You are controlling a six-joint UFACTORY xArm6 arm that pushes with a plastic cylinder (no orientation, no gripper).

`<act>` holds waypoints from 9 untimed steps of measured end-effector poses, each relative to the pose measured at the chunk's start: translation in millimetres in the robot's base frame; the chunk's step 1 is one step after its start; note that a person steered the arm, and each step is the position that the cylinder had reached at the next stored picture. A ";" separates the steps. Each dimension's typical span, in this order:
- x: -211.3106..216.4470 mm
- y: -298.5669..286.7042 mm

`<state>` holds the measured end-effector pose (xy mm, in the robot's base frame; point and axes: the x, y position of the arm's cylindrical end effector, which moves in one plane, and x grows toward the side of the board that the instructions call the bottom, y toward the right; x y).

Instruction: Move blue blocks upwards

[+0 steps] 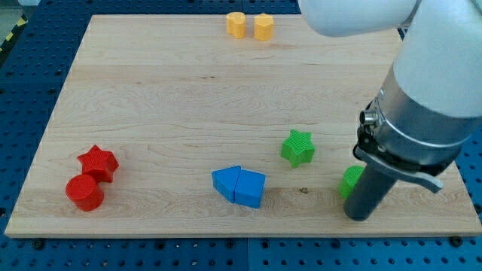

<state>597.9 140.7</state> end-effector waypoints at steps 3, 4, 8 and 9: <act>-36.1 0.0; -46.3 -0.1; 20.3 -122.4; 20.3 -126.9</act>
<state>618.1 13.8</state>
